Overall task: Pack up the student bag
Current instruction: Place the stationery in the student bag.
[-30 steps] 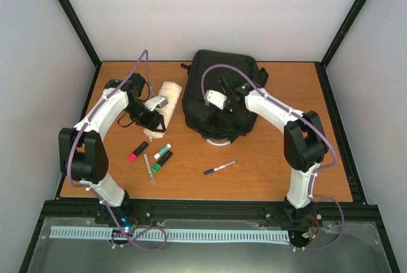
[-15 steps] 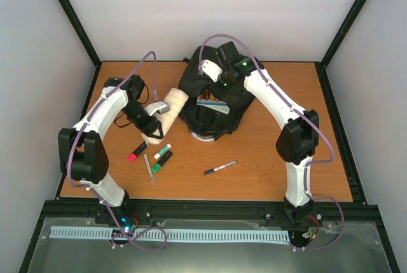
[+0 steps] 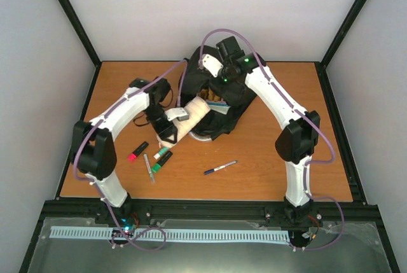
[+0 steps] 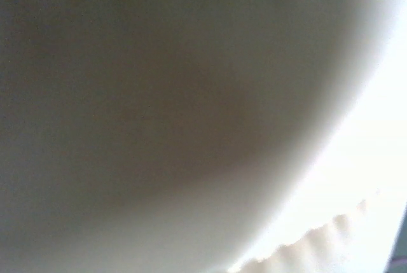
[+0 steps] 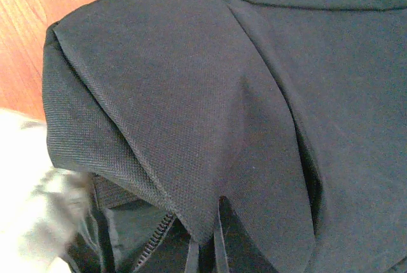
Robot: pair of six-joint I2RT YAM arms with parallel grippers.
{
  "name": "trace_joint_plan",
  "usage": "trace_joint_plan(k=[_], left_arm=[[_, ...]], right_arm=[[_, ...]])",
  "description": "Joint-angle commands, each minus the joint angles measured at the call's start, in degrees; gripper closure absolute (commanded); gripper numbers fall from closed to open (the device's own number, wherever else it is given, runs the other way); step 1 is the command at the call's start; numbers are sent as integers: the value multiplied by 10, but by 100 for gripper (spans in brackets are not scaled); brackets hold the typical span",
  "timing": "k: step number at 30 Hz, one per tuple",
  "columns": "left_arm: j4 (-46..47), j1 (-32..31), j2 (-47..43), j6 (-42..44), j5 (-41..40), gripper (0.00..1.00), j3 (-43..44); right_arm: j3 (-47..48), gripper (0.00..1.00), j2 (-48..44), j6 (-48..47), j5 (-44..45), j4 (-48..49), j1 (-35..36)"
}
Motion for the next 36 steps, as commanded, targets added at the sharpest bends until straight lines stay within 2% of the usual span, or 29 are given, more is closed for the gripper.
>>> trace_joint_plan(k=[1, 9, 11, 19, 22, 24, 29, 32, 36], left_arm=[[88, -22, 59, -88, -60, 45, 49], [152, -32, 136, -250, -89, 48, 113], [161, -35, 149, -276, -73, 48, 119], [183, -35, 217, -369, 116, 42, 161], [154, -35, 259, -340, 307, 37, 204], [163, -35, 280, -365, 354, 36, 229], [200, -34, 313, -431, 351, 36, 263], [261, -34, 312, -526, 280, 32, 264], [359, -34, 325, -660, 256, 30, 265]], right_arm=[[48, 97, -12, 16, -42, 20, 0], [48, 97, -18, 44, -80, 28, -6], [47, 97, -17, 45, -85, 28, -6], [46, 97, -15, 41, -97, 24, -6], [41, 97, -15, 39, -99, 22, -7], [37, 97, -16, 37, -98, 21, -6], [34, 97, -17, 32, -94, 17, -6], [23, 97, -21, 28, -101, 13, -6], [-4, 97, -28, 19, -117, 3, -2]])
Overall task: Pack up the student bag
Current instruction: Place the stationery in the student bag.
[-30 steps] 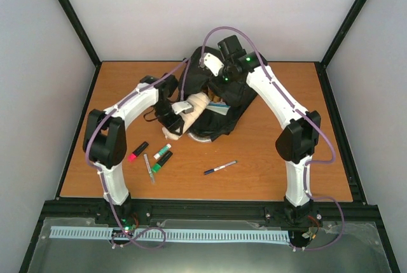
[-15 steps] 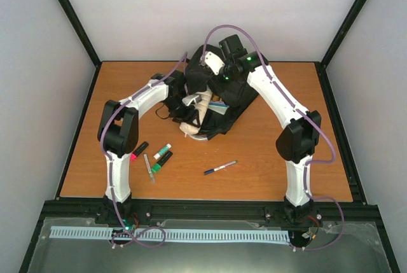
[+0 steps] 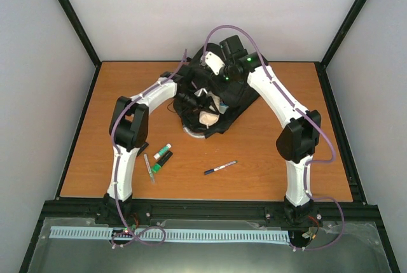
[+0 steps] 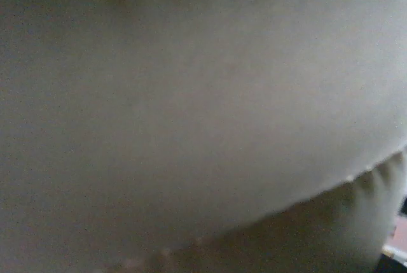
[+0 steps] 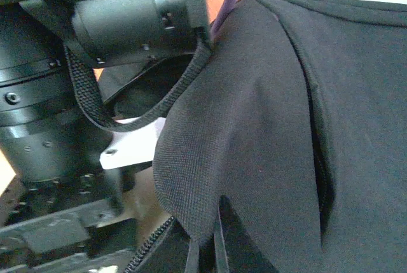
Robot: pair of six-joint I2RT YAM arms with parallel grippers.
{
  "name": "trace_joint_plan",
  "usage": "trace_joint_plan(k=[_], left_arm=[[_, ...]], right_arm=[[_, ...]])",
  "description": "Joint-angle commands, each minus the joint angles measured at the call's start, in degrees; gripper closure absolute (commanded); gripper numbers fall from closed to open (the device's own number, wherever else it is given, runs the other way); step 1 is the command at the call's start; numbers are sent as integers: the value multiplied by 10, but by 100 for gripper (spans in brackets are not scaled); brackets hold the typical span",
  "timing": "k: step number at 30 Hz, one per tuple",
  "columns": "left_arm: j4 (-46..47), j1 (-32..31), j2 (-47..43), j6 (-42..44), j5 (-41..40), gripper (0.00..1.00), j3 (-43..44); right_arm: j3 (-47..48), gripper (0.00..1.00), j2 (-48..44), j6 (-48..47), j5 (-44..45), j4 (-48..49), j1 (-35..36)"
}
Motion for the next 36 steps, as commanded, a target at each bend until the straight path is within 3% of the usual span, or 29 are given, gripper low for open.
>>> trace_joint_plan(k=[1, 7, 10, 12, 14, 19, 25, 29, 32, 36], left_arm=[[173, 3, 26, -192, -37, 29, 28], [407, 6, 61, -414, 16, 23, 9], [456, -2, 71, -431, 38, 13, 13], [417, -3, 60, -400, 29, 4, 10], [373, 1, 47, -359, 20, 0, 6], [299, 17, 25, -284, 33, 0, 3], [124, 22, 1, -94, 44, 0, 20], [21, 25, -20, -11, 55, 2, -11], [10, 32, -55, 16, 76, 3, -64], [-93, 32, -72, 112, 86, 6, -65]], right_arm=[[-17, 97, -30, -14, -72, -13, 15], [-23, 97, -25, -28, -67, -22, 20], [-19, 97, -22, -32, -63, -23, 20], [-12, 97, -19, -36, -59, -26, 20], [-5, 97, -17, -40, -55, -28, 19], [-4, 97, -16, -39, -48, -25, 18], [-7, 97, -19, -38, -23, -16, 15], [-14, 97, -21, -45, -23, -20, 3], [-33, 97, -30, -51, -25, -18, -5], [-66, 97, -39, -58, -39, -20, -17]])
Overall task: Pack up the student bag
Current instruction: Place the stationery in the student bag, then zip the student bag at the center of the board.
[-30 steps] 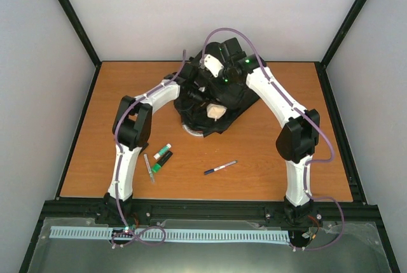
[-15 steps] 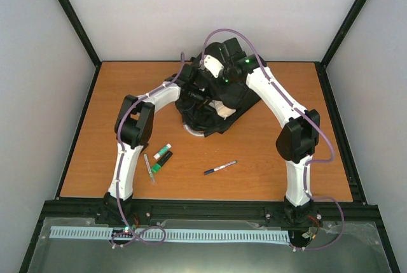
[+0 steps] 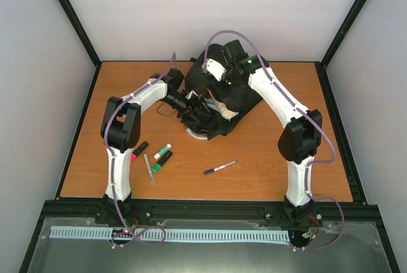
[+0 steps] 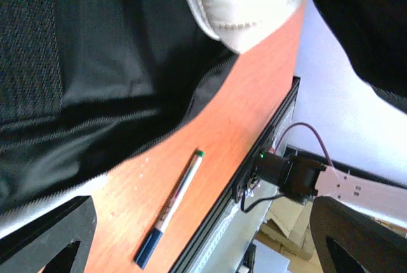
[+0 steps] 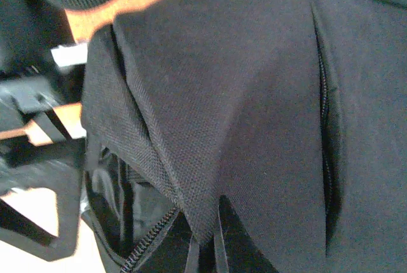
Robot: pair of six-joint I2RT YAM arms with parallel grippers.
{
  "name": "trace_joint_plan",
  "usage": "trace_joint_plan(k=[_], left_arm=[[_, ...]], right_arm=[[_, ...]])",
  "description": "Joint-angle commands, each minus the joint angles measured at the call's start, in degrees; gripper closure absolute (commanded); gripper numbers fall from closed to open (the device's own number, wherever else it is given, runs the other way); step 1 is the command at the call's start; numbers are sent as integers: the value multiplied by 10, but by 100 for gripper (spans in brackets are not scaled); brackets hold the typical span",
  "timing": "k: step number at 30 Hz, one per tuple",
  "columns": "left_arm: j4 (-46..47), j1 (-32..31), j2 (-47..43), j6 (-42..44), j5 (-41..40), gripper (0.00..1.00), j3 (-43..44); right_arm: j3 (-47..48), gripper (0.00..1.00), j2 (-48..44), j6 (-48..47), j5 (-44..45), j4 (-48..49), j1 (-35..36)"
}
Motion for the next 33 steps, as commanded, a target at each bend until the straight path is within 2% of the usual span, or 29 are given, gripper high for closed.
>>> trace_joint_plan(k=[1, 4, 7, 10, 13, 16, 21, 29, 33], left_arm=[[-125, 4, -42, 146, 34, 6, 5], [-134, 5, -77, 172, 13, 6, -25], [-65, 13, -121, 129, 18, 6, -112], [-96, 21, -112, 168, 10, 6, -105], [-131, 23, -96, 210, -51, 7, -89], [-147, 21, -87, 215, -101, 10, -113], [-231, -7, -58, 285, -129, 14, -103], [-245, -54, -30, 342, -174, 14, -27], [-215, -63, -73, 366, -198, 14, -37]], right_arm=[[-36, 97, -37, -23, -34, -10, -10], [-85, 97, -56, -51, -35, -2, -10], [-148, 97, -79, -61, -19, 32, -11], [-189, 97, -88, -59, -10, 43, -14], [-222, 97, -97, -61, 0, 52, -16], [-246, 97, -105, -60, 15, 61, -21], [-204, 97, -98, -27, -3, 57, -45], [-131, 97, -55, 3, 7, 63, -46], [-126, 97, -44, -6, 20, 59, -47]])
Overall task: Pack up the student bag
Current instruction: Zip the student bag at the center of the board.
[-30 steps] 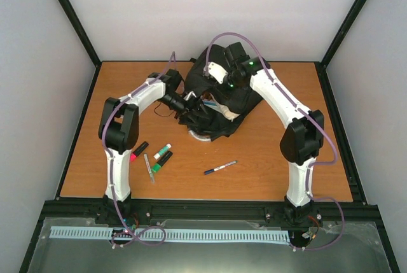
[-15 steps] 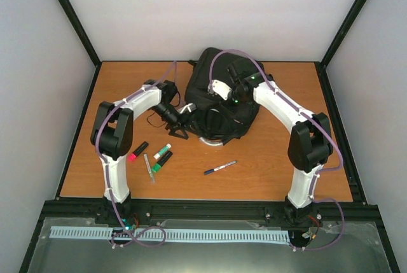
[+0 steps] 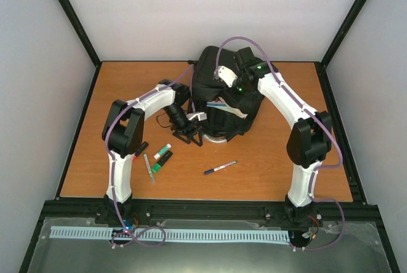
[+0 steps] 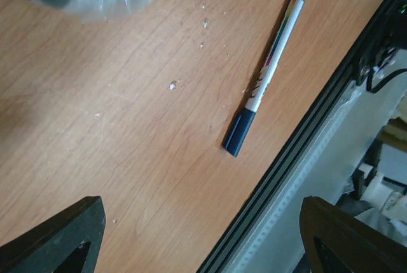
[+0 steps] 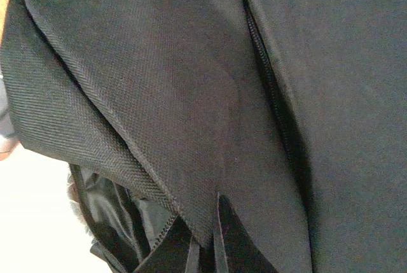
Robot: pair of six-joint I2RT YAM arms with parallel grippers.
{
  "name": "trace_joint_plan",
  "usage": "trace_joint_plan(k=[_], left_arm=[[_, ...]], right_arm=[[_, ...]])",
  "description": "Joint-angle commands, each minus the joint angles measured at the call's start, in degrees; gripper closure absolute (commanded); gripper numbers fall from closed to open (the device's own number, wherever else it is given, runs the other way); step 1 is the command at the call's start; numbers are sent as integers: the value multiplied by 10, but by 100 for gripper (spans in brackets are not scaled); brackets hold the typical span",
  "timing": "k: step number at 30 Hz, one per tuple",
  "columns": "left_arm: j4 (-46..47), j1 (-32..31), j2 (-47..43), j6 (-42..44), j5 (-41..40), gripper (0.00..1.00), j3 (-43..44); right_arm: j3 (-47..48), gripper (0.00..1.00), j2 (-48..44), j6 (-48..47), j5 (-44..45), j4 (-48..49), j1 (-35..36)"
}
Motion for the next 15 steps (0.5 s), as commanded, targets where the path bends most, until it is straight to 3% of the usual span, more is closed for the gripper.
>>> trace_joint_plan(k=[1, 9, 15], left_arm=[[15, -12, -57, 70, -44, 14, 4], [25, 29, -204, 204, -46, 14, -47], [50, 82, -200, 212, -29, 19, -23]], right_arm=[[8, 97, 17, 1, 21, 16, -4], [-59, 97, -44, 2, 18, 17, -25], [-143, 97, -88, -35, 39, 21, -25]])
